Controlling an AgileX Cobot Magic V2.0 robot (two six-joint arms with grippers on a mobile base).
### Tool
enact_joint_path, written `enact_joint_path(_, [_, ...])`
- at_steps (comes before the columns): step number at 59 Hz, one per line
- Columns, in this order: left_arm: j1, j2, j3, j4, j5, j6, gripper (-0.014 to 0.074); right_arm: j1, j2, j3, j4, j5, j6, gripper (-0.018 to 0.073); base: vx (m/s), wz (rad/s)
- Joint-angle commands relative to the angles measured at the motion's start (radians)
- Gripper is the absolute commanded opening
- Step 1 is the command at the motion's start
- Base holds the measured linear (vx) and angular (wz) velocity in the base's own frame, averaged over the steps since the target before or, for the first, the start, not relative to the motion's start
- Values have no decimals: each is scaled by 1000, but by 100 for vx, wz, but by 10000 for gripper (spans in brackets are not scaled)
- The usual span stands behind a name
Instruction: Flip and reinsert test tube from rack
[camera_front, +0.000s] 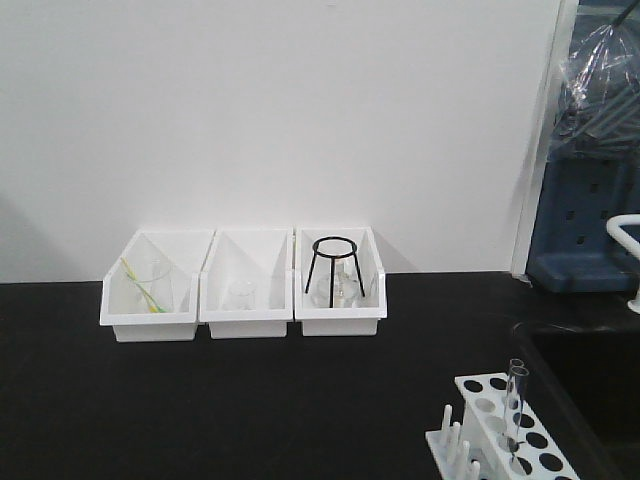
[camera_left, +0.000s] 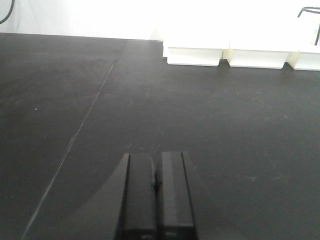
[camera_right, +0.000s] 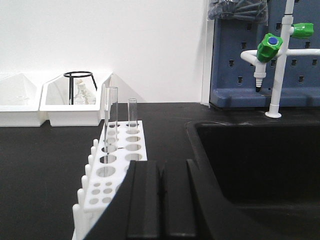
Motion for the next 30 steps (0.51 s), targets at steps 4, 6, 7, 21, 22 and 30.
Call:
enact_joint_path(4, [-5, -13, 1, -4, -86, 0, -6, -5, -8, 0, -9, -88, -7, -6, 8, -1])
enact_joint_path(6, [-5, -13, 1, -4, -86, 0, -6, -5, -8, 0, -9, -88, -7, -6, 6, 1])
enact_joint_path(7, [-5, -13, 1, -4, -86, 0, -6, -5, -8, 0, -9, -88, -7, -6, 5, 1])
enact_joint_path(21, [-5, -13, 1, -4, -86, 0, -6, -5, -8, 0, -9, -108, -7, -6, 2, 0])
enact_joint_path(22, [-5, -13, 1, -4, -86, 0, -6, -5, -8, 0, -9, -130, -7, -6, 0, 0])
enact_joint_path(30, [-5, -13, 1, -4, -86, 0, -6, -5, -6, -83, -2, -294, 24, -6, 0, 0])
